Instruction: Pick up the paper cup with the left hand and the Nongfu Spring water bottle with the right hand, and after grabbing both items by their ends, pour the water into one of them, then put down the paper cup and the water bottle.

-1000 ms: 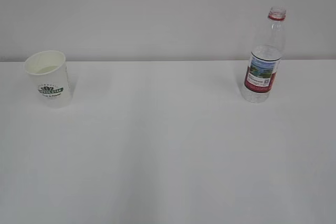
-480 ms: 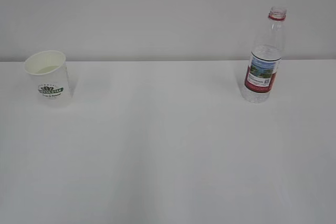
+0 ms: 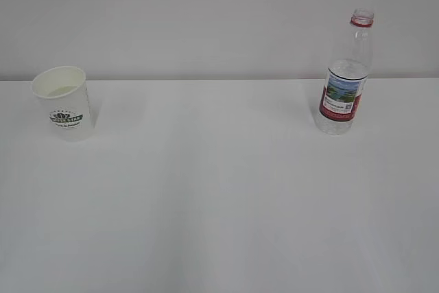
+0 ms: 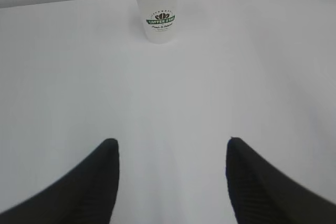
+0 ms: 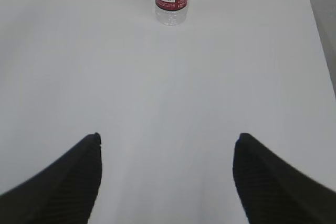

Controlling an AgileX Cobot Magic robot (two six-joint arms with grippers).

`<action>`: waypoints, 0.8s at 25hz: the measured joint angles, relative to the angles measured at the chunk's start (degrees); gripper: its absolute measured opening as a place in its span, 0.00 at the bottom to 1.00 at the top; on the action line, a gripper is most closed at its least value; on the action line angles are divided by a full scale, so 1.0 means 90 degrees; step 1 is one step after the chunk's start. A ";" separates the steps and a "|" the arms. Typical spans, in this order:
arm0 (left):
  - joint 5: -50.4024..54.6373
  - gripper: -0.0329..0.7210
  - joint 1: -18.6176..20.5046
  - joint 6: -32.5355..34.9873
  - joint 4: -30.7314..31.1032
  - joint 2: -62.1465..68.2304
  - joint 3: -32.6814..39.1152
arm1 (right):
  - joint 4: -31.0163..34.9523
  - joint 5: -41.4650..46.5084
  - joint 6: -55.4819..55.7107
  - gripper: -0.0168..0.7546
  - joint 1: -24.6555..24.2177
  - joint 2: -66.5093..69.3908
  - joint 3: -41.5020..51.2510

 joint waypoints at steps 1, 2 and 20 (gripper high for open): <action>0.0000 0.66 0.0000 0.0000 0.0000 0.0000 0.0000 | 0.0000 -0.0003 0.0000 0.78 0.0000 0.0000 0.0000; 0.0000 0.65 0.0000 0.0000 0.0000 0.0000 0.0000 | 0.0000 -0.0003 0.0000 0.78 0.0000 0.0000 0.0000; 0.0000 0.65 0.0000 0.0003 0.0045 0.0000 0.0000 | 0.0000 -0.0014 0.0000 0.78 0.0000 0.0000 0.0000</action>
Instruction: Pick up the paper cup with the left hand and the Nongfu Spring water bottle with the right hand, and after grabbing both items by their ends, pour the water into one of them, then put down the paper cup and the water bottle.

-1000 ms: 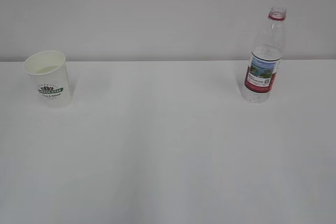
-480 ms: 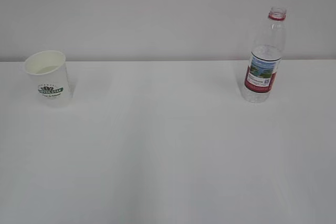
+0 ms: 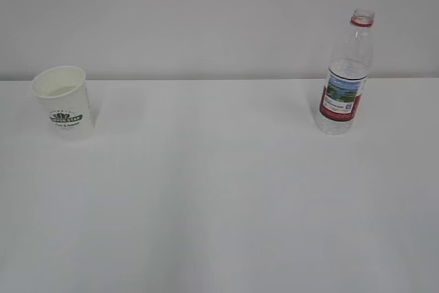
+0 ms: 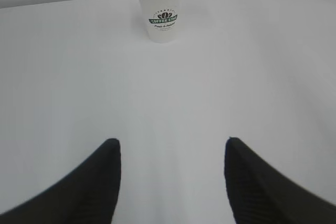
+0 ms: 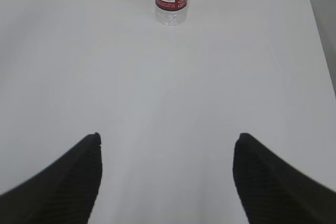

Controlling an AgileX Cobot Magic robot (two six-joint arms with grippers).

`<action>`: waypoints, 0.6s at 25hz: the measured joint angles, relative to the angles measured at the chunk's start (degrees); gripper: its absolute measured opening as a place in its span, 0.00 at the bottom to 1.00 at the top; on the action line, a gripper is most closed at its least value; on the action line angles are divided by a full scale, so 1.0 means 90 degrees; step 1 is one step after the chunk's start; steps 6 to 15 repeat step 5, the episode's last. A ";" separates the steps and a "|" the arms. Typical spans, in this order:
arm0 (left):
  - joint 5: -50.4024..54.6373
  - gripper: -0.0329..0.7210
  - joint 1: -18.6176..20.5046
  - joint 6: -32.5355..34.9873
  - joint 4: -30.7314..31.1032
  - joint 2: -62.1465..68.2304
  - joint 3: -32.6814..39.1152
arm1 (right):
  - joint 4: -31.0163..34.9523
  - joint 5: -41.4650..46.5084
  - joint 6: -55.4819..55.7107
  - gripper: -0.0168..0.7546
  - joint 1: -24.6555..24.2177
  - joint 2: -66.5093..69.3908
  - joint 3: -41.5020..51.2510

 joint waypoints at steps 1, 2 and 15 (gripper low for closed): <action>0.0000 0.64 0.0000 0.0000 0.0010 0.0000 0.0000 | 0.0000 0.0000 0.0000 0.78 0.0000 0.0000 0.0000; 0.0000 0.64 0.0000 0.0000 0.0010 0.0000 0.0000 | 0.0000 0.0000 0.0000 0.78 0.0000 0.0000 0.0000; 0.0000 0.64 0.0000 0.0000 0.0024 0.0000 0.0000 | 0.0000 0.0000 0.0000 0.78 0.0000 0.0000 0.0000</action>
